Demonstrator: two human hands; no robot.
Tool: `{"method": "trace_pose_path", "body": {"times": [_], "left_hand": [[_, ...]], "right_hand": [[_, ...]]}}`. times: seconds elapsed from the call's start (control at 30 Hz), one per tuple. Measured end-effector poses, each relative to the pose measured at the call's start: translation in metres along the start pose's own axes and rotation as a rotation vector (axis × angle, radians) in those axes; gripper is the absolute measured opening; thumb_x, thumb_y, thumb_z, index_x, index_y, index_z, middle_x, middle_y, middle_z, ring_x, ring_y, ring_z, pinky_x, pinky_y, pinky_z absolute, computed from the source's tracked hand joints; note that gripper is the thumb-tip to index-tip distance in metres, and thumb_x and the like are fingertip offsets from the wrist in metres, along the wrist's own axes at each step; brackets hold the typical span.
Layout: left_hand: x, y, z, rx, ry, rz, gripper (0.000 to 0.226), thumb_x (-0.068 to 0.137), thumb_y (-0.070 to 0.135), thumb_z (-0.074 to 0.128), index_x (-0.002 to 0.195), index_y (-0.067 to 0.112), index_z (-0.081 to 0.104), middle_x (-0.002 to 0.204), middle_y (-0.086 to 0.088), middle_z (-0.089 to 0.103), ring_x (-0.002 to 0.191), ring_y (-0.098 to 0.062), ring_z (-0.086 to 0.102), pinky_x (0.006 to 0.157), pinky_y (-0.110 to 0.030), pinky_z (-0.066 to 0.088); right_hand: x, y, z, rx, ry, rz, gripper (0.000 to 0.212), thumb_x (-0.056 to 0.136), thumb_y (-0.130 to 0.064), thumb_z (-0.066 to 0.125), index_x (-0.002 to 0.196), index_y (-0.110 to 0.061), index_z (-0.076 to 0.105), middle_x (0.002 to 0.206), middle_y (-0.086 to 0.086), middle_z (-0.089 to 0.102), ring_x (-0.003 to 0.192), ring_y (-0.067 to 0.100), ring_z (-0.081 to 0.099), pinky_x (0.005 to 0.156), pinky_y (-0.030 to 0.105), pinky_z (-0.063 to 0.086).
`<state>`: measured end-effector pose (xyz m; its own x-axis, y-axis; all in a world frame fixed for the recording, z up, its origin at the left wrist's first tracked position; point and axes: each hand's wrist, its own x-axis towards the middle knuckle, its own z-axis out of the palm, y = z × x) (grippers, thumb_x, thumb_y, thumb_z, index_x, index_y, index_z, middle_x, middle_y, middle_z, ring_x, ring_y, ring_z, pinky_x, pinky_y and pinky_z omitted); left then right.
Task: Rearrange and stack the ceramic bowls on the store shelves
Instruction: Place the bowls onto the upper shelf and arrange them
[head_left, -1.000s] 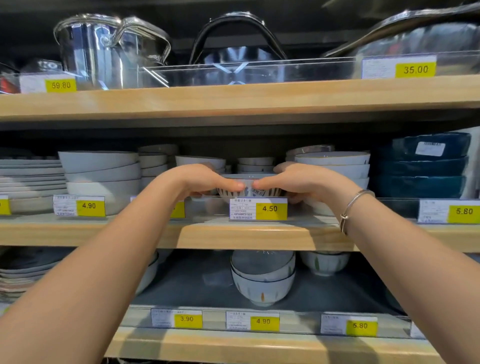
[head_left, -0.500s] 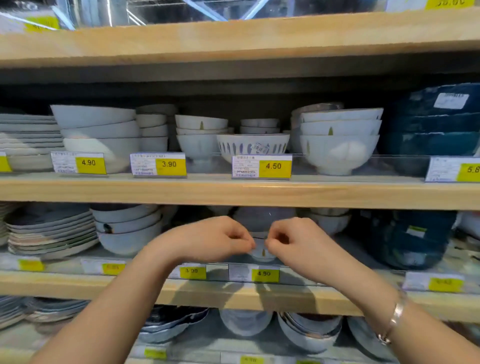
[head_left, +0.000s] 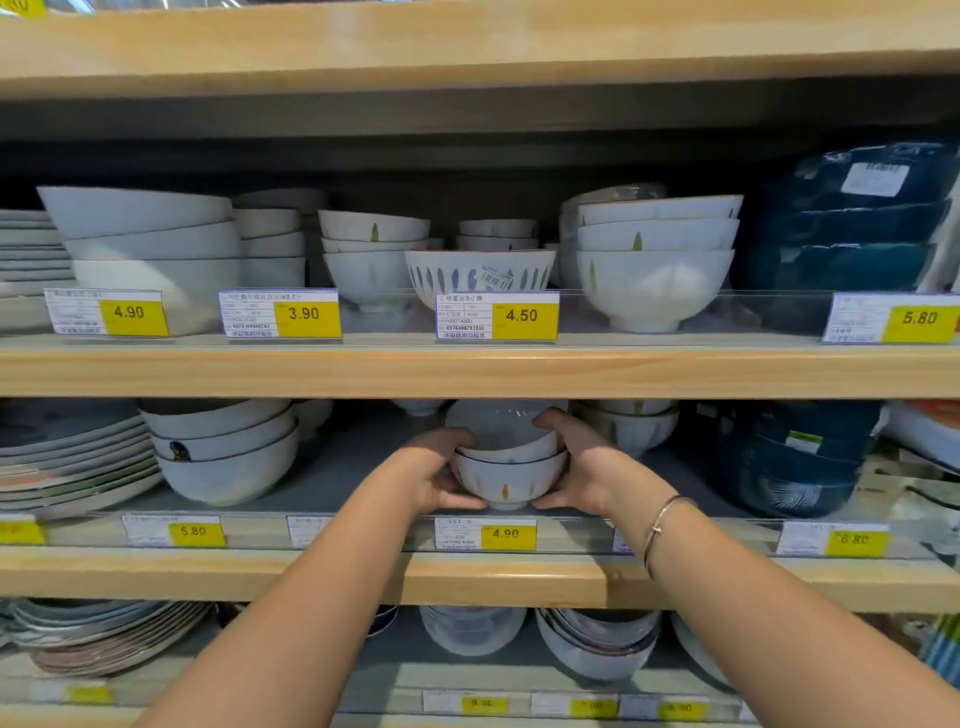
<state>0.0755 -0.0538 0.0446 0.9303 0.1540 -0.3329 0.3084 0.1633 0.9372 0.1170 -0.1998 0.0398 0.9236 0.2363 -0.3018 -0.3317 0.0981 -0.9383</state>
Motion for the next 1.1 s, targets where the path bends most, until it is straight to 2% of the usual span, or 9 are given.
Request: {"method": "trace_pose_path", "body": {"times": [0.17,0.3,0.4,0.47,0.53,0.7,0.83,1.0,1.1], "left_hand": [[0.004,0.003,-0.002,-0.004,0.048,0.016,0.007,0.089,0.010,0.046,0.092,0.012,0.052,0.097,-0.011,0.055,0.080,-0.028,0.059,0.075,-0.051,0.054],[-0.004,0.008,-0.016,0.037,0.032,0.055,0.011,0.088,0.008,0.046,0.095,0.012,0.053,0.100,-0.012,0.057,0.083,-0.028,0.061,0.069,-0.047,0.057],[-0.017,0.012,-0.028,0.084,0.016,0.091,0.010,0.087,0.011,0.047,0.092,0.013,0.055,0.099,-0.011,0.059,0.082,-0.025,0.061,0.058,-0.042,0.058],[-0.026,0.014,-0.037,0.104,0.021,0.114,0.008,0.087,0.014,0.047,0.087,0.015,0.055,0.097,-0.010,0.058,0.081,-0.024,0.060,0.060,-0.039,0.056],[-0.037,0.015,-0.047,0.118,0.037,0.127,0.010,0.089,0.018,0.047,0.080,0.017,0.052,0.093,-0.010,0.054,0.082,-0.024,0.058,0.062,-0.040,0.056],[-0.064,0.012,-0.069,0.172,0.081,0.170,0.016,0.087,0.032,0.052,0.078,0.019,0.052,0.082,-0.006,0.050,0.079,-0.022,0.056,0.065,-0.036,0.057],[-0.082,0.010,-0.087,0.263,0.114,0.218,0.029,0.088,0.046,0.048,0.085,0.019,0.057,0.089,-0.008,0.056,0.083,-0.020,0.059,0.075,-0.041,0.054],[-0.111,0.001,-0.105,0.289,0.191,0.258,0.034,0.088,0.051,0.045,0.084,0.022,0.062,0.086,-0.008,0.058,0.085,-0.022,0.057,0.060,-0.037,0.056],[-0.131,-0.008,-0.115,0.279,0.211,0.258,0.041,0.086,0.054,0.048,0.102,0.019,0.062,0.098,-0.014,0.058,0.086,-0.022,0.059,0.053,-0.034,0.055]], "right_hand": [[0.003,0.001,0.000,0.031,-0.004,-0.023,0.030,0.082,-0.024,0.053,0.111,-0.019,0.050,0.132,0.015,0.053,0.118,0.037,0.049,0.084,0.054,0.043],[-0.004,-0.001,0.009,0.021,-0.031,-0.042,0.049,0.085,-0.042,0.053,0.130,-0.024,0.046,0.136,0.008,0.051,0.122,0.036,0.049,0.084,0.055,0.044],[-0.012,-0.002,0.018,-0.013,-0.116,-0.085,0.038,0.088,-0.052,0.042,0.114,-0.028,0.056,0.132,0.004,0.056,0.113,0.032,0.055,0.079,0.051,0.048],[-0.018,-0.003,0.025,-0.020,-0.152,-0.098,0.040,0.090,-0.054,0.036,0.111,-0.029,0.058,0.129,0.002,0.059,0.110,0.031,0.057,0.073,0.048,0.051],[-0.023,-0.004,0.033,-0.012,-0.176,-0.075,0.049,0.090,-0.057,0.033,0.122,-0.029,0.055,0.131,0.001,0.058,0.111,0.032,0.057,0.069,0.047,0.051],[-0.038,-0.002,0.055,0.018,-0.270,0.024,0.053,0.087,-0.063,0.031,0.118,-0.030,0.057,0.116,0.003,0.063,0.108,0.036,0.060,0.080,0.052,0.048],[-0.049,0.002,0.068,0.058,-0.351,0.064,0.047,0.090,-0.054,0.029,0.094,-0.023,0.063,0.090,0.004,0.067,0.080,0.031,0.063,0.063,0.047,0.051],[-0.064,0.016,0.087,0.111,-0.441,0.185,0.044,0.089,-0.044,0.028,0.110,-0.020,0.058,0.096,0.012,0.063,0.084,0.035,0.059,0.073,0.054,0.046],[-0.077,0.025,0.098,0.108,-0.497,0.236,0.043,0.086,-0.038,0.031,0.116,-0.017,0.055,0.100,0.015,0.062,0.087,0.037,0.059,0.073,0.056,0.046]]}}
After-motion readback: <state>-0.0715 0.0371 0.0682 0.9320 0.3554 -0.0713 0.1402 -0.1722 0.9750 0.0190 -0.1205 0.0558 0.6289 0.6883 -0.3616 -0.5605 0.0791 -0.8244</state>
